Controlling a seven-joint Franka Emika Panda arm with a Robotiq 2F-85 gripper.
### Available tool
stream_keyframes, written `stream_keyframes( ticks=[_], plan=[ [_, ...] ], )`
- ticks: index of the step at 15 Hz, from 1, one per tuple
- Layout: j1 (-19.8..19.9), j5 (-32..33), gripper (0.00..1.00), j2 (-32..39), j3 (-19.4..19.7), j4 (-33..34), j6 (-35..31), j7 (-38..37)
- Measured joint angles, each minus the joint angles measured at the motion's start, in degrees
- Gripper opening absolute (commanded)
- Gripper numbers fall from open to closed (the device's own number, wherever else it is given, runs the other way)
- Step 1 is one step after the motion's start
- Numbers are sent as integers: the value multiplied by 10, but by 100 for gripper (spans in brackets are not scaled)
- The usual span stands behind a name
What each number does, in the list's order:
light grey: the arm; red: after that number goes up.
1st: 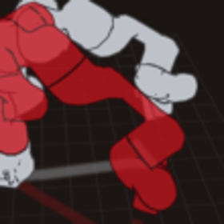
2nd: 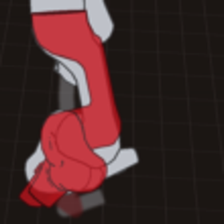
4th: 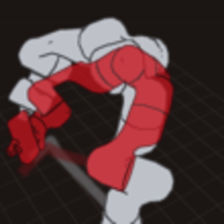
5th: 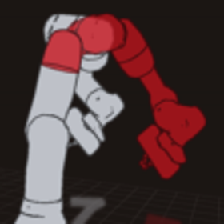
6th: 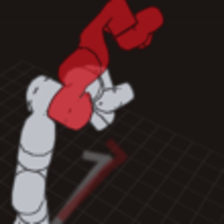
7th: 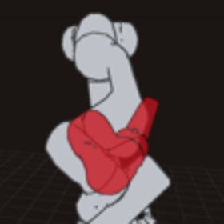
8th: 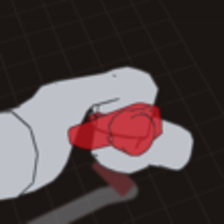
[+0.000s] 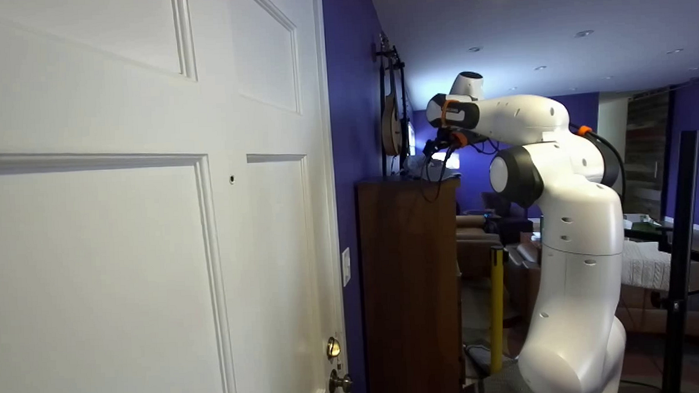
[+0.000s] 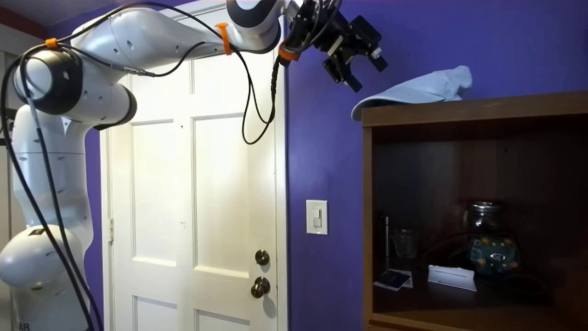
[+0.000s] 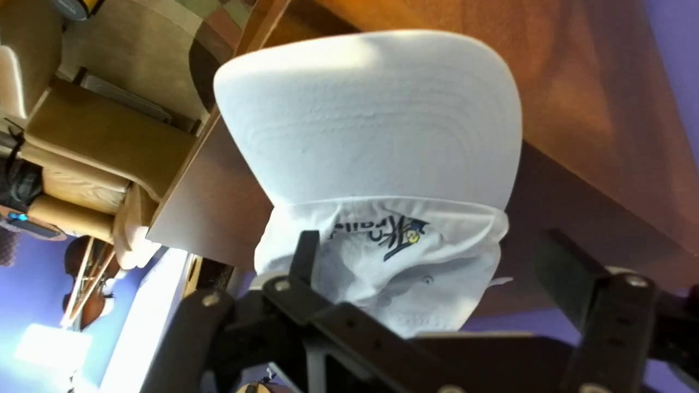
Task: Hang the cap on the door
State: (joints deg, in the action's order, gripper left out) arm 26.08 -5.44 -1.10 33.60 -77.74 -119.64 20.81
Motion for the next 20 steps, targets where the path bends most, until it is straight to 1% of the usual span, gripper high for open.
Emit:
stream_keyframes(
  ticks=[2,5,9,12,15,16,17,18,20],
  plan=[
    [11,-29,100,13,6,17,-2,22],
    [33,-78,100,42,10,42,-4,24],
    [67,-134,100,87,7,74,-4,25],
    [98,-156,100,116,-10,100,-4,25],
    [135,-168,100,138,-41,126,-4,25],
    [148,-170,98,144,-53,134,-4,25],
    [160,-171,74,150,-66,141,-4,25],
    [165,-176,74,155,-71,147,-3,25],
    [167,-186,60,163,-71,155,-1,25]
  ],
)
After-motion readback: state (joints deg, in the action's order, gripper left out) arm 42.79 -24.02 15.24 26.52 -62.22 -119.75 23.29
